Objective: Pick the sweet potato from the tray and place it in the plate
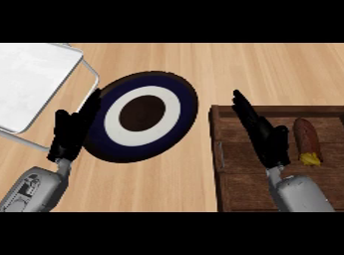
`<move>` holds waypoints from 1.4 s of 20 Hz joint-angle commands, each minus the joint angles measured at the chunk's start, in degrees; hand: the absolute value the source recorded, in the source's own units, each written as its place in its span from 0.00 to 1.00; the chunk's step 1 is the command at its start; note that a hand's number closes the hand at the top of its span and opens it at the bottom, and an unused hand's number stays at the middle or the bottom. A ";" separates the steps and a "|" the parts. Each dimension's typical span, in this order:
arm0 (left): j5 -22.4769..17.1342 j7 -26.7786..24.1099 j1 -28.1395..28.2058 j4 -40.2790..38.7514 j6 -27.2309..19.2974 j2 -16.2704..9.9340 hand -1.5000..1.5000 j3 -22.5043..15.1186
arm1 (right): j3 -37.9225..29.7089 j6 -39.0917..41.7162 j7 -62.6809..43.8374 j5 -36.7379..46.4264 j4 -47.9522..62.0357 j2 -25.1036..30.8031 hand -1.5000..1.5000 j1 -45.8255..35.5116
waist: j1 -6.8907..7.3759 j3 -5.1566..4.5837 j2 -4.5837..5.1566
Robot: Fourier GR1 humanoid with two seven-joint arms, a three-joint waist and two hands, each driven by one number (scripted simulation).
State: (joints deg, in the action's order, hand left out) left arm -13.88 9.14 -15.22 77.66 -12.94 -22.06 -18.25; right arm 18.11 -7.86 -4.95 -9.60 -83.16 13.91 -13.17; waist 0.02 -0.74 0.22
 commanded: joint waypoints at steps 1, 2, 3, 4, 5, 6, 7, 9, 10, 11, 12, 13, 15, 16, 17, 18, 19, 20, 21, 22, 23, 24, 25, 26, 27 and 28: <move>2.15 -4.21 3.98 2.46 -0.36 0.51 0.50 0.58 | -3.89 4.13 -0.40 -3.16 -3.06 1.49 1.00 -2.12 | 0.18 0.74 -0.30; -0.30 -4.18 0.88 4.62 1.80 -2.61 0.50 3.58 | -5.95 4.51 4.24 -5.92 -0.47 -0.66 1.00 -3.91 | 0.70 0.78 -0.25; 1.69 -4.28 -1.47 4.93 -1.01 -1.36 0.50 3.15 | -7.97 7.08 2.57 -9.34 -3.36 0.40 1.00 -6.97 | 0.47 0.80 -0.33; 0.21 -6.90 -2.20 5.66 2.39 -4.74 0.50 5.53 | -10.89 7.84 2.33 -12.81 -5.06 0.24 1.00 -9.56 | 0.85 0.79 -0.42; 1.41 -6.71 -3.96 7.19 0.99 -4.90 0.50 5.68 | -11.96 8.67 3.91 -14.49 -4.04 -1.26 1.00 -13.11 | 1.93 0.89 -0.33; 0.24 -8.28 -5.31 6.79 2.23 -7.32 0.50 8.88 | -14.26 9.47 5.98 -16.83 -5.66 -1.28 1.00 -13.56 | 1.51 0.89 -0.36; 0.67 -6.25 -3.76 6.82 1.05 -4.78 0.50 5.93 | -5.65 5.02 -1.19 9.20 1.33 17.57 1.00 -8.93 | 0.37 -1.03 -1.33; -0.80 -7.12 -4.12 7.53 3.11 -6.03 0.50 7.45 | -3.68 1.67 -1.73 14.02 3.39 16.80 1.00 -10.02 | 1.53 0.36 -0.28; -0.62 -5.63 -3.58 10.17 2.40 -5.82 0.50 7.48 | -4.19 -4.73 -5.45 11.96 2.79 9.24 1.00 -8.71 | 0.82 0.66 -0.46; -1.33 -8.33 -3.61 7.54 3.24 -5.52 0.50 9.23 | -6.52 -8.57 -3.85 8.65 2.64 3.57 1.00 -7.03 | 0.20 0.70 -0.24; -1.09 -7.41 -1.63 10.61 2.67 -6.01 0.50 8.76 | -9.10 -9.65 -4.20 4.01 -0.05 0.65 0.00 -6.42 | 0.39 0.74 -0.52; -1.78 -7.75 -1.50 10.38 4.56 -7.44 0.50 9.45 | -12.28 -9.67 0.71 1.11 0.93 -0.35 0.00 -5.16 | 0.36 0.80 -0.37; -1.09 -6.12 -1.52 11.39 2.42 -5.48 0.50 8.46 | -13.48 -12.55 6.21 -0.34 -0.97 -4.55 0.00 -1.82 | -0.23 0.85 -0.41; -3.16 -7.03 -1.23 12.05 5.29 -7.73 0.50 11.02 | -16.43 -10.46 8.26 -2.56 -0.26 -3.18 0.00 -2.66 | 0.14 0.82 -0.31; -1.31 -4.43 -1.16 13.52 2.53 -5.92 0.50 9.31 | -16.66 -10.09 9.03 -3.28 -1.50 -3.91 0.00 -2.31 | 0.02 0.82 -0.36; -0.81 -4.80 -1.00 13.21 3.56 -6.62 0.50 9.67 | -16.62 -11.56 9.80 -2.68 -0.99 -5.56 0.00 -3.11 | 0.12 0.79 -0.29; -0.25 -6.45 -1.41 11.22 3.46 -5.99 0.50 10.26 | -17.30 -11.05 12.23 -2.41 -4.83 -4.13 0.00 0.68 | -0.49 0.77 -0.32; -0.63 -5.72 -4.56 8.28 4.51 -4.78 0.50 10.38 | -17.82 -11.40 10.90 -2.93 -5.53 -4.49 0.00 0.17 | -0.69 0.75 -0.23; -2.08 -8.51 1.15 12.13 6.83 -6.17 0.50 11.99 | -20.74 -9.71 9.48 -3.23 -5.54 -0.45 0.00 -1.06 | -0.07 0.74 -0.31; -2.27 -5.41 -2.40 10.76 6.84 -8.40 0.50 13.71 | -22.23 -8.75 4.71 -3.62 -9.46 3.92 0.00 -1.80 | -0.52 0.72 -0.39; -1.11 -4.42 -2.48 12.39 4.73 -5.66 0.50 11.89 | -22.90 -7.31 5.89 -3.28 -10.51 5.58 0.00 0.86 | -0.61 0.74 -0.39; 1.06 -6.53 0.22 12.46 3.79 -4.58 0.50 11.00 | -21.45 -8.76 3.38 -0.73 -11.95 5.97 0.00 3.13 | -0.49 0.72 -0.39; 0.19 -5.52 -1.84 11.05 4.71 -5.43 0.50 12.08 | -23.02 -4.02 1.88 -2.91 -12.45 9.93 0.00 4.59 | -0.81 0.72 -0.37; 1.40 -5.91 1.18 14.82 3.56 -5.20 0.50 10.67 | -23.44 -5.25 -2.34 -0.70 -11.39 12.99 0.00 1.36 | -0.23 0.70 -0.48; -0.66 -7.11 2.49 13.27 5.83 -6.22 0.50 11.90 | -23.87 -3.40 -7.70 -0.40 -11.47 17.67 0.00 0.44 | -0.28 0.60 -0.55; 0.32 -6.11 0.97 13.62 4.25 -4.97 0.50 10.95 | -22.95 0.03 -10.62 -0.93 -12.23 20.43 0.00 1.68 | -0.84 0.60 -0.59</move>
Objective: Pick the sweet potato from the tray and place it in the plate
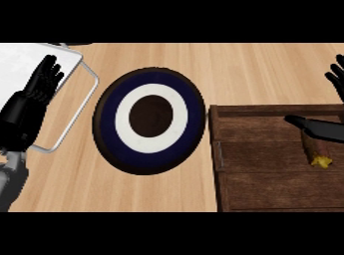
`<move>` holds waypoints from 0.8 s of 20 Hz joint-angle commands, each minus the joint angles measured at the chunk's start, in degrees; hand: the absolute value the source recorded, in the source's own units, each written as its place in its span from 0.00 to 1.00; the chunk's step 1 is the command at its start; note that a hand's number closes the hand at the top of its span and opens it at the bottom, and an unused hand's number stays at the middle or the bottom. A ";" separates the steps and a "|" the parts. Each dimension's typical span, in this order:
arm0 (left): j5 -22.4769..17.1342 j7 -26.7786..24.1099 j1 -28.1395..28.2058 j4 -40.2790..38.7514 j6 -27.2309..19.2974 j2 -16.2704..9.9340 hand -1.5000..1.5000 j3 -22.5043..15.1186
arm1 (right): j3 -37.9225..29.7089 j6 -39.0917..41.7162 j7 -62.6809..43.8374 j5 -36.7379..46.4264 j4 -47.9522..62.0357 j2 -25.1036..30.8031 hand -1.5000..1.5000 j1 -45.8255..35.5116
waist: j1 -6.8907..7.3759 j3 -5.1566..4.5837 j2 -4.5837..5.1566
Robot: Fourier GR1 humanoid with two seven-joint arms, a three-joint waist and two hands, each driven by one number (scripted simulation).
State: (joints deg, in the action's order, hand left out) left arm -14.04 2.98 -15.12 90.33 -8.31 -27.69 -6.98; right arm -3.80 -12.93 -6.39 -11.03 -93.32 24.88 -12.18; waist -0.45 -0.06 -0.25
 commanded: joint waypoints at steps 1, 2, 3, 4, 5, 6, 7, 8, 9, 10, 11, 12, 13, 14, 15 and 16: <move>0.49 -0.20 0.01 0.04 0.05 0.10 0.50 0.37 | -1.05 7.41 -11.47 0.32 0.28 11.82 0.00 -0.67 | -0.02 -0.07 0.11; -0.89 -1.55 1.39 0.01 1.41 -0.68 0.50 1.80 | -0.27 9.09 -14.85 0.09 -1.17 13.60 0.00 0.93 | -0.09 -0.13 -0.03; -0.69 -0.54 0.84 -0.97 1.19 -0.07 0.50 1.10 | 0.95 11.24 -17.23 1.14 -0.92 16.31 0.00 0.09 | -0.13 -0.16 0.10; -0.94 0.13 0.58 0.36 1.56 -0.92 0.50 1.54 | 2.14 12.28 -21.15 1.74 -0.67 18.02 0.00 -1.53 | 0.64 -0.17 0.06; -0.34 -0.59 1.16 -0.21 0.59 1.03 0.50 0.25 | 1.78 16.94 -22.09 0.34 -1.47 21.61 0.00 0.75 | -0.53 -0.19 -0.03; 0.64 1.27 -2.46 -0.62 -0.15 0.66 0.50 0.21 | 2.63 19.69 -25.68 -2.14 -0.60 22.12 0.00 -1.64 | -0.29 -0.11 0.22; 0.34 -0.34 -1.13 -0.49 0.44 0.77 0.50 0.60 | 2.90 21.94 -27.57 -2.88 -1.10 23.80 0.00 -1.24 | -0.05 -0.12 0.15; 0.88 0.43 -1.20 -0.43 -0.32 1.84 0.50 -0.43 | 3.82 24.72 -28.53 -3.25 -0.17 25.33 0.00 -2.42 | 0.40 -0.08 0.28; 0.38 0.65 -0.70 0.23 0.98 -0.01 0.50 0.76 | 4.01 27.21 -29.29 -4.35 -0.76 26.46 0.00 -0.98 | 0.37 -0.05 0.13; -0.99 -0.98 -0.45 -1.09 3.13 -1.29 0.50 2.44 | 5.37 29.36 -32.10 -6.65 -1.10 26.18 0.00 -2.11 | 0.75 -0.10 0.24; -0.21 -0.73 0.96 0.69 2.32 -0.54 0.50 1.37 | 4.45 32.89 -32.71 -8.98 0.63 28.07 0.00 -1.98 | 0.99 -0.04 0.18; 0.06 -0.59 0.18 -0.32 1.91 -0.30 0.50 1.84 | 5.57 33.57 -35.55 -10.07 -1.38 27.76 0.00 -1.84 | 0.52 -0.04 0.16; -0.62 2.47 -2.30 -0.07 1.71 0.43 0.50 1.45 | 7.20 34.07 -37.15 -9.28 0.12 27.35 0.00 -4.44 | 0.96 0.00 0.33; 0.82 1.43 -2.27 -0.93 1.89 1.82 0.50 -0.50 | 8.56 34.69 -38.51 -9.15 2.09 26.34 0.00 -7.29 | 1.29 0.00 0.49; -0.77 0.89 2.25 3.30 3.55 -0.94 0.50 2.61 | 6.72 35.89 -38.59 -10.24 0.48 26.75 0.00 -5.13 | 1.16 0.03 0.16; -0.28 0.35 -0.01 0.18 3.90 -0.24 0.50 3.02 | 7.55 36.51 -40.09 -9.90 1.91 25.84 0.00 -7.04 | 0.95 0.03 0.30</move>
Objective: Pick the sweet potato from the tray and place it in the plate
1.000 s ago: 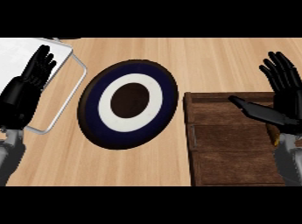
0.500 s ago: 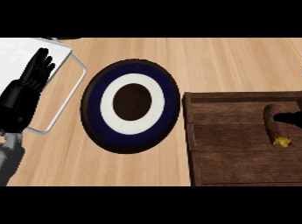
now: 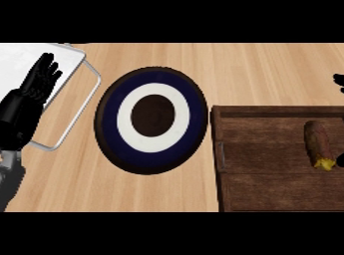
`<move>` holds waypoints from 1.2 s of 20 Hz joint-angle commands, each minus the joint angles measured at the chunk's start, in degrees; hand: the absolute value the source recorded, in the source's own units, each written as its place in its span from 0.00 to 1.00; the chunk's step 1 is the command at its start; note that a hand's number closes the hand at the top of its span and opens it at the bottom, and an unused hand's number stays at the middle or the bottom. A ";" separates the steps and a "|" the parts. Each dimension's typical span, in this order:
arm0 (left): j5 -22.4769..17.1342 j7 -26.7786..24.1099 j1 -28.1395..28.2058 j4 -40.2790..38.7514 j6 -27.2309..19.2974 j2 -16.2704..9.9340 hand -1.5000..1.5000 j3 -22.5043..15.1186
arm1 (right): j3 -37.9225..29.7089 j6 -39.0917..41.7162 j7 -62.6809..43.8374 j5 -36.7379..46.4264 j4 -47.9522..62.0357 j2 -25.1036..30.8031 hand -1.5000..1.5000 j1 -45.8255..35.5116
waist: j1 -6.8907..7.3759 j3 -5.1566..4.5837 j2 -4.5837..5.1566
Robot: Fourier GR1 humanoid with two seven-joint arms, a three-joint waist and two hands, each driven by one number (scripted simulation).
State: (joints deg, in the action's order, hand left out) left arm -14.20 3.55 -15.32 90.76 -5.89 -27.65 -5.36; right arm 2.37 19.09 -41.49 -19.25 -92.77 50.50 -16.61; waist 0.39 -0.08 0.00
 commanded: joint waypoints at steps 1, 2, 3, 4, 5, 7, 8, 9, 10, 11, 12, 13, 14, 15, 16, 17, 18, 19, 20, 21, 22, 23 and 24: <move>1.34 0.86 -0.72 -0.17 0.23 1.21 0.50 0.77 | 0.53 4.60 -3.77 -0.49 -1.52 -0.32 0.00 1.52 | -0.52 0.07 -0.04; 0.22 2.07 -1.84 -0.56 2.29 -0.50 0.50 2.42 | 1.20 4.87 -4.86 1.15 -0.13 -0.67 0.00 -0.43 | -0.30 0.07 0.00; -0.10 2.63 -0.77 0.84 2.40 -0.30 0.50 3.60 | 0.92 4.17 -5.32 2.79 1.05 -2.30 0.00 -0.95 | -0.16 0.07 0.00; 2.43 0.61 2.02 2.00 0.82 2.95 0.50 1.02 | -0.76 5.54 -3.29 4.26 1.56 -1.93 0.00 0.02 | -0.25 0.08 -0.02; 3.08 1.77 -2.01 -0.49 0.06 3.97 0.50 -0.04 | 1.44 7.34 -0.65 6.12 9.38 -3.28 0.00 -4.54 | 0.13 0.09 0.19; 2.82 2.29 -0.14 0.47 1.44 2.57 0.50 2.74 | 1.66 4.83 -0.75 10.23 5.44 -5.60 0.00 0.21 | -0.26 0.08 0.02; 2.63 3.11 0.29 3.10 1.16 3.29 0.50 1.15 | 4.36 4.47 0.58 13.95 10.57 -6.60 0.00 -3.26 | 0.37 0.10 0.13; 4.67 -0.17 0.03 -1.43 0.83 4.23 0.50 2.01 | 2.72 6.12 -0.58 13.06 8.57 -5.69 0.00 -1.93 | -0.22 0.08 0.08; 2.60 1.01 1.93 2.67 2.75 1.95 0.50 3.47 | 2.80 7.29 -2.58 13.16 10.71 -4.52 0.00 -3.91 | 0.22 0.08 0.05; 2.76 2.03 -4.18 -3.80 3.27 3.83 0.50 3.17 | 3.20 6.66 -5.14 13.01 8.51 -6.51 0.00 -3.89 | -0.43 0.07 0.09; 3.43 3.30 -0.45 1.43 2.14 3.46 0.50 3.18 | 2.91 8.01 -2.44 13.40 8.27 -6.18 0.00 0.62 | -0.37 0.08 -0.03; 2.76 3.01 -2.44 -0.68 3.96 2.78 0.50 5.03 | 1.89 9.39 -1.53 14.56 12.80 -6.90 0.00 -3.06 | -0.19 0.08 0.06; 5.34 -0.50 -5.24 -6.50 2.65 5.21 0.50 3.36 | 3.76 9.16 -2.18 15.78 13.86 -8.19 0.00 -4.27 | -0.36 0.08 0.19; 5.55 2.48 -0.77 0.93 1.23 6.06 0.50 2.48 | 4.11 8.44 -4.77 16.02 12.88 -10.44 0.00 -4.72 | -0.03 0.08 0.02; 5.39 2.54 -0.78 0.23 3.18 4.94 0.50 4.22 | 1.41 9.12 -1.46 17.30 13.09 -9.56 0.00 -1.61 | -0.29 0.08 0.00; 4.38 4.44 1.23 4.34 3.40 4.24 0.50 4.98 | -0.88 10.80 -2.93 14.61 8.53 -7.23 0.00 1.73 | -0.45 0.08 -0.12; 6.26 3.17 1.26 3.94 2.72 6.05 0.50 2.94 | 1.98 9.77 1.50 19.97 17.45 -10.73 0.00 -2.99 | 0.04 0.10 0.05; 6.28 -0.60 -0.55 -2.29 4.16 6.82 0.50 4.19 | 2.52 9.49 0.81 20.41 15.13 -12.29 0.00 -1.94 | -0.30 0.08 0.07; 6.13 0.04 0.85 -0.39 5.42 6.00 0.50 5.45 | -0.50 12.44 0.33 18.89 17.16 -11.33 0.00 -4.01 | -0.20 0.08 0.03; 6.88 2.85 3.90 4.88 2.88 6.91 0.50 3.93 | 0.12 9.29 2.14 19.49 10.59 -11.68 0.00 4.34 | -0.48 0.09 -0.12; 5.73 5.33 -1.41 2.87 4.44 5.22 0.50 6.68 | 0.16 11.26 1.58 20.11 12.72 -12.39 0.00 1.76 | -0.43 0.09 -0.03; 5.95 0.19 0.01 -1.36 6.03 6.05 0.50 7.10 | 1.13 9.39 2.38 21.75 12.42 -15.01 0.00 1.92 | -0.44 0.08 0.01; 7.91 2.91 -0.74 0.44 4.04 7.40 0.50 4.92 | -1.30 14.47 7.29 21.35 21.42 -11.66 0.00 -2.05 | -0.16 0.10 0.09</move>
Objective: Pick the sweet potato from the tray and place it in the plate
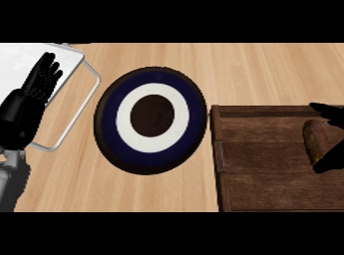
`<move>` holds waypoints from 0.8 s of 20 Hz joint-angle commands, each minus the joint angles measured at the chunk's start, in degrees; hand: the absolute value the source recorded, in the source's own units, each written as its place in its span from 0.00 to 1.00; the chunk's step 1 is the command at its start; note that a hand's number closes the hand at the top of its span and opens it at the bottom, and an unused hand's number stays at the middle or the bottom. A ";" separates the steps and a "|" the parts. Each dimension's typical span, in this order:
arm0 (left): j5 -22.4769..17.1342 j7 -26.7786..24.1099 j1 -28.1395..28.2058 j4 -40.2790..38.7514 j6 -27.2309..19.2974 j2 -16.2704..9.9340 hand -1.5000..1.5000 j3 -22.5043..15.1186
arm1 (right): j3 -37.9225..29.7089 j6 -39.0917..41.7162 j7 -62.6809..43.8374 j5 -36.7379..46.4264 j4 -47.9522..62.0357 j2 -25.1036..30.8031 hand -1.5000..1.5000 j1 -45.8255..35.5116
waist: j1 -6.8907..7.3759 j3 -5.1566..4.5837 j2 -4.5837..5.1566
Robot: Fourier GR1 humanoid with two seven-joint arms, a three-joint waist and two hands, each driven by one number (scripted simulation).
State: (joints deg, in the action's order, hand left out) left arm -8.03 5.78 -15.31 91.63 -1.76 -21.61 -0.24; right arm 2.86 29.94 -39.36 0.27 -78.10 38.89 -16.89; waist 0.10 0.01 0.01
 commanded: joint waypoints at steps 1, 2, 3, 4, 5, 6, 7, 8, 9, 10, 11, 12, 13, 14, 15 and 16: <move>-1.48 2.34 -2.95 -2.02 2.50 -1.12 0.50 3.10 | 1.34 0.53 3.77 3.95 5.71 -4.23 0.00 -1.95 | 0.19 0.01 0.09; 2.78 -0.14 1.32 2.19 0.33 1.95 0.50 -0.30 | -1.12 2.30 3.33 3.17 3.18 -2.54 0.00 1.38 | -0.02 0.00 -0.03; -0.75 3.52 0.43 4.05 2.73 -0.95 0.50 2.84 | 1.10 -0.14 1.48 4.53 1.65 -5.66 0.00 1.33 | 0.10 0.00 -0.06; 1.77 1.44 0.31 1.74 1.42 2.11 0.50 1.31 | -1.06 2.92 0.48 4.46 4.23 -4.43 0.00 -2.09 | 0.06 -0.01 0.00; 2.64 -0.37 3.11 3.55 1.39 2.18 0.50 0.92 | -0.13 1.48 2.70 6.10 5.04 -5.54 0.00 -0.35 | 0.15 -0.01 -0.01; 0.62 2.06 2.27 4.33 3.01 0.69 0.50 2.76 | 0.74 0.73 0.72 7.29 3.37 -6.44 0.00 -0.20 | 0.13 -0.01 -0.03; 2.97 1.24 3.74 4.46 0.93 2.80 0.50 0.68 | 1.05 0.86 1.83 8.10 5.87 -6.83 0.00 -1.00 | 0.23 0.00 0.00; 3.99 -2.44 2.96 1.10 1.47 3.20 0.50 0.55 | 1.87 -0.35 3.86 10.19 6.73 -7.28 0.00 -0.17 | 0.12 0.00 0.07; 1.78 1.91 0.05 1.26 1.64 3.45 0.50 0.96 | 2.76 -1.00 0.71 10.23 6.22 -8.99 0.00 -1.26 | 0.10 0.00 0.06; 2.61 1.98 0.84 2.76 1.91 2.27 0.50 1.49 | 1.44 1.19 4.81 11.52 8.67 -5.29 0.00 -0.79 | 0.19 0.01 0.06; 1.13 0.94 0.63 1.26 3.48 1.24 0.50 3.24 | 2.42 0.86 6.42 12.20 6.52 -5.76 0.00 1.90 | -0.01 0.00 0.04; 0.52 -1.86 0.77 -1.28 4.57 0.81 0.50 4.90 | -1.12 -1.62 8.38 10.11 5.94 -6.96 1.00 1.09 | -0.12 -0.01 0.05; 2.82 0.37 -1.22 -0.50 1.47 3.09 0.50 2.27 | 0.43 -8.17 10.40 14.17 5.50 -9.93 1.00 0.77 | -0.10 0.03 0.09; 1.12 1.13 0.14 1.25 3.56 1.60 0.50 3.13 | 1.31 -11.11 13.13 18.28 8.59 -9.78 1.00 -1.35 | 0.59 0.05 0.16; 1.48 -3.01 1.95 -0.28 4.43 2.02 0.50 3.36 | 0.43 -12.02 13.52 19.11 9.62 -9.20 1.00 -2.30 | 0.53 0.02 0.18; 2.09 4.13 -0.68 3.22 1.61 3.19 0.50 2.24 | -1.71 -9.65 10.75 16.98 3.27 -6.51 1.00 -1.08 | -0.09 0.01 -0.09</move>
State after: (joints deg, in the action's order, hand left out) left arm -6.29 6.44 -14.80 92.86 0.95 -19.42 2.37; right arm 2.18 22.96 -30.14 15.02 -73.35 32.54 -17.75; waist -0.01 -0.81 -0.64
